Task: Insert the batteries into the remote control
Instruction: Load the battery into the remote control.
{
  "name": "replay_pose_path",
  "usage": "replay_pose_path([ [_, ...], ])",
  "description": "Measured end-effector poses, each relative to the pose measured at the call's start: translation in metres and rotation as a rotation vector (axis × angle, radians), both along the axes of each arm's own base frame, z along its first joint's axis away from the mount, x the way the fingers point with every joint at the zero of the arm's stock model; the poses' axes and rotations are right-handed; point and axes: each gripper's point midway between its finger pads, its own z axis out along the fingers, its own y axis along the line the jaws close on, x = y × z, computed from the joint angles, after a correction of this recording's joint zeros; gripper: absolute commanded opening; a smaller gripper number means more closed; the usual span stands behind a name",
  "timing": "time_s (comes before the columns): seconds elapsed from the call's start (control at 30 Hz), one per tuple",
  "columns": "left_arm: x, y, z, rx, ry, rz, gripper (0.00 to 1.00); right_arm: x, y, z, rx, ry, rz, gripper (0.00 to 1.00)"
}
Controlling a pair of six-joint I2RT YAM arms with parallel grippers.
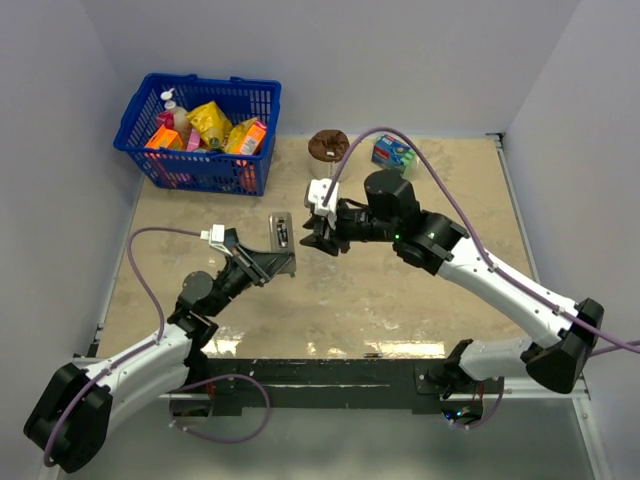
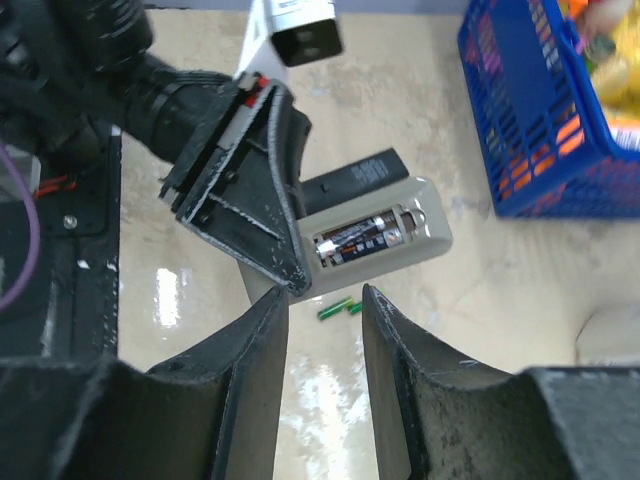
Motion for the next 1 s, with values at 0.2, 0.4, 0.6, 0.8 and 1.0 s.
replay_pose_path([
  [0.2,-0.002,-0.002,0.007,-0.011,-0.012,-0.017,0.00,-0.010,0.013,0.001,0.033,-0.197,0.199,0.39],
  [0.4,-0.004,-0.003,0.012,-0.018,-0.025,-0.027,0.00,-0.007,0.032,-0.014,0.027,-0.269,0.311,0.35],
  [0.6,-0.006,-0.002,0.018,-0.029,-0.046,-0.031,0.00,-0.001,0.042,-0.037,-0.003,-0.267,0.353,0.32],
  [0.8,-0.008,-0.003,0.019,-0.029,-0.049,-0.040,0.00,0.002,0.045,-0.043,-0.009,-0.273,0.365,0.30],
  [1.0,-0.009,-0.004,0.019,-0.028,-0.050,-0.050,0.00,0.006,0.045,-0.041,0.000,-0.289,0.360,0.28],
])
